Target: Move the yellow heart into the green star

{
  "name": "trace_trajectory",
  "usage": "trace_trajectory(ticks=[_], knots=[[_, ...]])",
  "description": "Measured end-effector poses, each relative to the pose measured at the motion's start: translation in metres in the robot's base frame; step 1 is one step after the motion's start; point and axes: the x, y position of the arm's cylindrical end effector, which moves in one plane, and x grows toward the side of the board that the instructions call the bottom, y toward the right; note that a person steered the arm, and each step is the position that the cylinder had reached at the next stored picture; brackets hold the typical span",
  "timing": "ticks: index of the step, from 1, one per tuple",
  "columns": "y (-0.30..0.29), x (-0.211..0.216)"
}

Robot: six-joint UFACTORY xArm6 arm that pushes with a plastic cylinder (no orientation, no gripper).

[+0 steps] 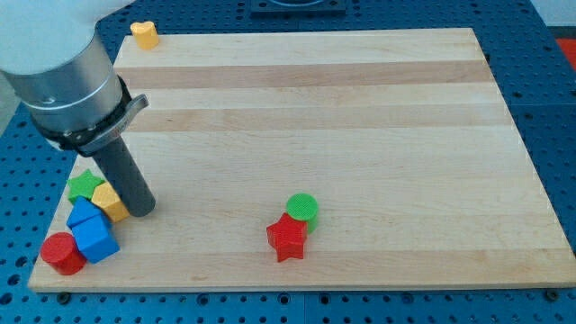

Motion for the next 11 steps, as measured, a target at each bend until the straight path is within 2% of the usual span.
trace_trajectory(ticks=[1, 2, 3, 4, 5, 6, 7, 8, 9, 10, 11], knots=[[0.001, 0.003], [0.012, -0.03], [-0.028, -0.054], [-0.07, -0.097], [-0.1, -0.169], [-0.104, -0.258], [-0.111, -0.315], [-0.111, -0.315], [-0.11, -0.342], [-0.1, -0.342], [-0.051, -0.342]])
